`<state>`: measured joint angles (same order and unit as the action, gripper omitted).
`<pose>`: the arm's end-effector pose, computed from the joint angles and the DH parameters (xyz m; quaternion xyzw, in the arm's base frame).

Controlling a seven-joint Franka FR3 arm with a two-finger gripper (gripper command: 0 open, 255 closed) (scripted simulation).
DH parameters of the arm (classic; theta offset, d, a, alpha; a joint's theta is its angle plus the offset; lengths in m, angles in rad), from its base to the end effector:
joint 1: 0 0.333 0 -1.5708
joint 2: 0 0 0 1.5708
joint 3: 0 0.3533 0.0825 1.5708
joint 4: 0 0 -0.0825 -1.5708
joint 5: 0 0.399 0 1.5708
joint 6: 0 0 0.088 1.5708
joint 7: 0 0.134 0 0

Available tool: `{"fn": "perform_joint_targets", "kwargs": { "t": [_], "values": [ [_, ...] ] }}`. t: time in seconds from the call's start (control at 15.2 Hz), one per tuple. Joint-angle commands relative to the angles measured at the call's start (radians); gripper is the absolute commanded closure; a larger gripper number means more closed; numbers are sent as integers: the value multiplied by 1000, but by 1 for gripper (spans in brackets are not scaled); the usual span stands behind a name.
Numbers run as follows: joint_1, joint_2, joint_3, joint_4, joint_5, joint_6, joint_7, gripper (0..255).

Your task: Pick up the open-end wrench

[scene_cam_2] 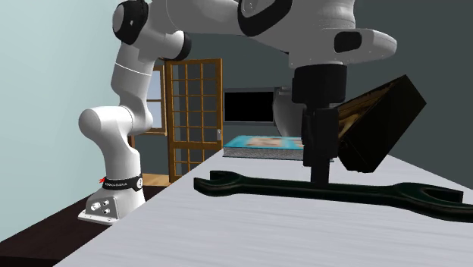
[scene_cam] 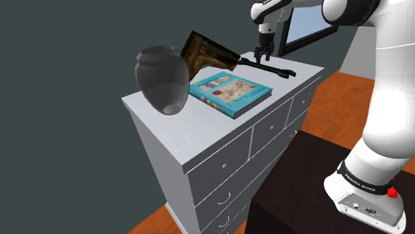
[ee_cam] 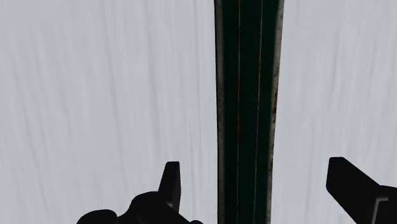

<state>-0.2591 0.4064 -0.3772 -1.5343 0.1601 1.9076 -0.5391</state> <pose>0.5911 -0.3738 0.4366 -0.9981 0.0614 0.0001 0.0029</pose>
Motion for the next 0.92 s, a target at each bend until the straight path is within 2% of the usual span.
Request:
{"fn": "perform_joint_targets", "kwargs": {
  "t": [0.0, 0.33, 0.4, 0.86],
  "values": [
    [-1, 11, 2, -12, 5, 23, -3, 0],
    [-1, 19, 4, -35, 9, 53, -6, 0],
    [0, 19, 4, -36, 9, 53, -5, 255],
    [0, 18, 4, -36, 9, 53, -5, 255]
  ]
}}
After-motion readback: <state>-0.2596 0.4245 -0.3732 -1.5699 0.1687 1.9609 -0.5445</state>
